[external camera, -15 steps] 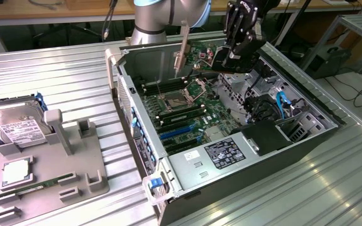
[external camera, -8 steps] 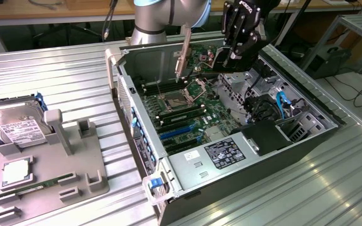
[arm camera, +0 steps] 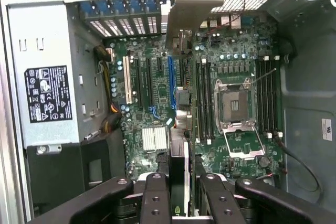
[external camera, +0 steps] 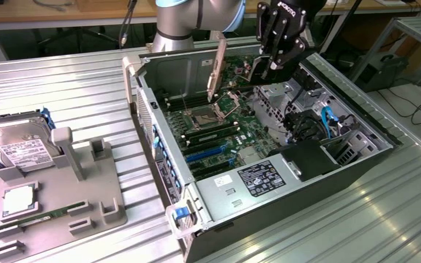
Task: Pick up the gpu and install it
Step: 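Insert the gpu into the slot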
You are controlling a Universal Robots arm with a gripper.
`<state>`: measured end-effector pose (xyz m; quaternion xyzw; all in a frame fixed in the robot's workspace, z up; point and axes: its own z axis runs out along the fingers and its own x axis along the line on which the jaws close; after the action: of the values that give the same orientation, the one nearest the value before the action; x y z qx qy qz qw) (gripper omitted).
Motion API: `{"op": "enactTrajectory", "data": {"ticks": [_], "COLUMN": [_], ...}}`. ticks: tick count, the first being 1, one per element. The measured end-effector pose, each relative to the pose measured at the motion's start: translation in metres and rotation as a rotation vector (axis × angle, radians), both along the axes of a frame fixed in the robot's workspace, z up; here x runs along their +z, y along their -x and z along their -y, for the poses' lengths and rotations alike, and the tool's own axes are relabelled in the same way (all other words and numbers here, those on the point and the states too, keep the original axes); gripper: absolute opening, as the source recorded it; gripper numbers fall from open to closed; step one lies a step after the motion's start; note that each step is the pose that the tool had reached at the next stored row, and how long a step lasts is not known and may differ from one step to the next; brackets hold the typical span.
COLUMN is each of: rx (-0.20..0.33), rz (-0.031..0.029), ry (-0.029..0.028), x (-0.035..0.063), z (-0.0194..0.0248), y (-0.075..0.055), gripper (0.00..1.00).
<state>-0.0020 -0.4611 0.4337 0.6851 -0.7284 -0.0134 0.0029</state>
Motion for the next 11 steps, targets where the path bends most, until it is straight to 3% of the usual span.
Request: {"op": "enactTrajectory", "data": {"ticks": [2, 6, 11], "rx": [0.014, 0.060, 0.060], "rz": [0.0082, 0.0090, 0.0092], "ry": [0.0002, 0.0001, -0.0039], "x": [-0.0009, -0.0037, -0.0083], "z": [0.0000, -0.0002, -0.0002], "y": [0.0000, 0.0000, 0.0000], "gripper": [0.27, 0.27, 0.27]}}
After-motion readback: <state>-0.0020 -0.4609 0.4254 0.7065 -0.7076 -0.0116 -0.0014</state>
